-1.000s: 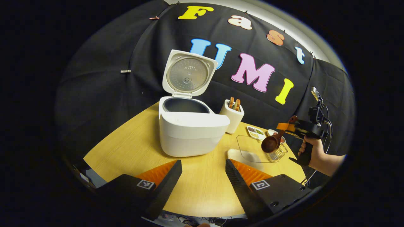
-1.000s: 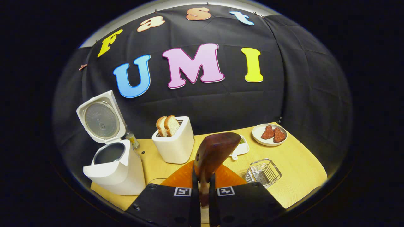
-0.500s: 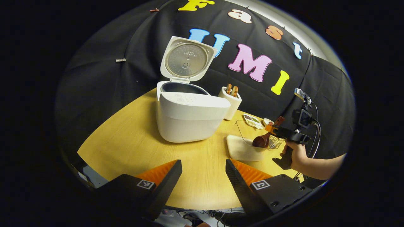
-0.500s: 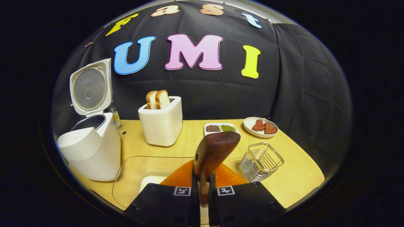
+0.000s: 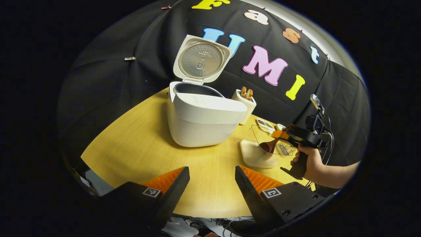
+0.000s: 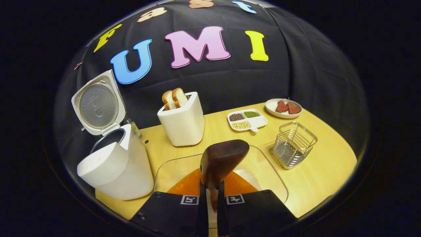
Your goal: Close the left gripper, press the button to open the rice cooker; take a wooden spoon from the chopstick holder with the right hand, scoop a spoonful of rice and pour it into the rice cooker, then put the wooden spoon back into the chopstick holder.
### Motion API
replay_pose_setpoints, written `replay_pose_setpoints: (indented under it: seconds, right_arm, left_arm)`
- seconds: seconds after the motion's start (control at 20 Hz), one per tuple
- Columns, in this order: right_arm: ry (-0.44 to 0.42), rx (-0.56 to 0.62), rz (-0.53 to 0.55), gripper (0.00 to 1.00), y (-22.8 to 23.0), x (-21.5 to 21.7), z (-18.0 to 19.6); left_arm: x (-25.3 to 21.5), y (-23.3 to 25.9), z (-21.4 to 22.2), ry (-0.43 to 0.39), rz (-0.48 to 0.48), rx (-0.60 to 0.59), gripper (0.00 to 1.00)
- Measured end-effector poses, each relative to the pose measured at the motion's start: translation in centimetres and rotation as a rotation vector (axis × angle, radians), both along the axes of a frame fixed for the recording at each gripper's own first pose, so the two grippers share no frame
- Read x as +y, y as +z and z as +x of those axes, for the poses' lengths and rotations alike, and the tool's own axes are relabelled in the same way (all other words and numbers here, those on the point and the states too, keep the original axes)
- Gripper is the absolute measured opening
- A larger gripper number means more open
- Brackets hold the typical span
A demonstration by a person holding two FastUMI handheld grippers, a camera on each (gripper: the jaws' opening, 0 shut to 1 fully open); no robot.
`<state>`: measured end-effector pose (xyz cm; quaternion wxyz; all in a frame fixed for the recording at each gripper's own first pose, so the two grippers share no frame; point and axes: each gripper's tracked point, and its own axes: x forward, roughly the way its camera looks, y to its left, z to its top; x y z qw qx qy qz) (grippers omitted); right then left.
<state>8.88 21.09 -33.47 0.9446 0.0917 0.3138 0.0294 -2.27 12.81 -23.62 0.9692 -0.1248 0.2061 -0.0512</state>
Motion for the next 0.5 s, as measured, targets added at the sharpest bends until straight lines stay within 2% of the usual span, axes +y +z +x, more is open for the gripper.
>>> replay_pose_setpoints:
  seconds: [0.25,0.45,0.5]
  right_arm:
    - [-0.094,0.135,0.150,0.15,-0.7,0.6,0.3]
    - [-0.143,0.226,0.290,0.15,-0.8,1.2,0.2]
    - [-0.148,0.237,0.317,0.15,-0.7,1.3,0.1]
  left_arm:
    - [-0.5,0.0,0.2,-0.005,-0.020,0.004,0.96]
    - [-1.0,0.0,0.2,-0.014,-0.024,0.007,0.98]
    - [-1.2,0.1,0.1,-0.017,-0.022,0.007,0.96]
